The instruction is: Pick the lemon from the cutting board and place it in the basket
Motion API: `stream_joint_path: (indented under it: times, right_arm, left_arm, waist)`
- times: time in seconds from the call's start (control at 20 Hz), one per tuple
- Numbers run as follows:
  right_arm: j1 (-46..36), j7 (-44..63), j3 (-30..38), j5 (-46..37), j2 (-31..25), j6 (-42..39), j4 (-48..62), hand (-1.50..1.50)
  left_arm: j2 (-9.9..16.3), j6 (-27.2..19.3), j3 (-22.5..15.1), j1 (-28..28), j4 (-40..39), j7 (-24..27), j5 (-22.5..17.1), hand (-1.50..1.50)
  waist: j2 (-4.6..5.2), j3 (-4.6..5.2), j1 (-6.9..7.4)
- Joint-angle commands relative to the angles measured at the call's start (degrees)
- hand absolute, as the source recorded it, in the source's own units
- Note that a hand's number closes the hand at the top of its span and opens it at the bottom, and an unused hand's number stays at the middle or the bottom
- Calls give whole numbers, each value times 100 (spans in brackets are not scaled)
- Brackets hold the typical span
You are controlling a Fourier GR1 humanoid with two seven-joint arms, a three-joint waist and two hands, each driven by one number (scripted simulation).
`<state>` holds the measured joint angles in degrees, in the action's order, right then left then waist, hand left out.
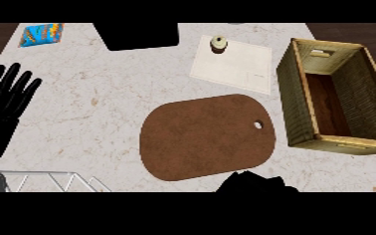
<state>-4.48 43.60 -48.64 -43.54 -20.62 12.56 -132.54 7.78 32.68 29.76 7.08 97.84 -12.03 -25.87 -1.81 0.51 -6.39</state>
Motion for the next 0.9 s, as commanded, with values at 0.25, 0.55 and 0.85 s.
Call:
stream_joint_path:
  times: [0.25, 0.55, 0.85]
  right_arm:
    - [271, 653, 661, -76, -350, -67, -1305, 150]
    - [-52, 921, 1404, -52, -646, -239, -1225, 150]
    - [-589, 1238, 2401, 258, -678, -320, -901, 150]
  left_arm:
    - [462, -142, -267, -70, 338, -176, 1467, 0]
    - [361, -65, -319, -131, 379, -115, 1559, 0]
    - [337, -28, -377, -34, 362, -137, 1564, 0]
  waist:
    - [100, -65, -51]
    - [111, -58, 14]
    - [171, -61, 216]
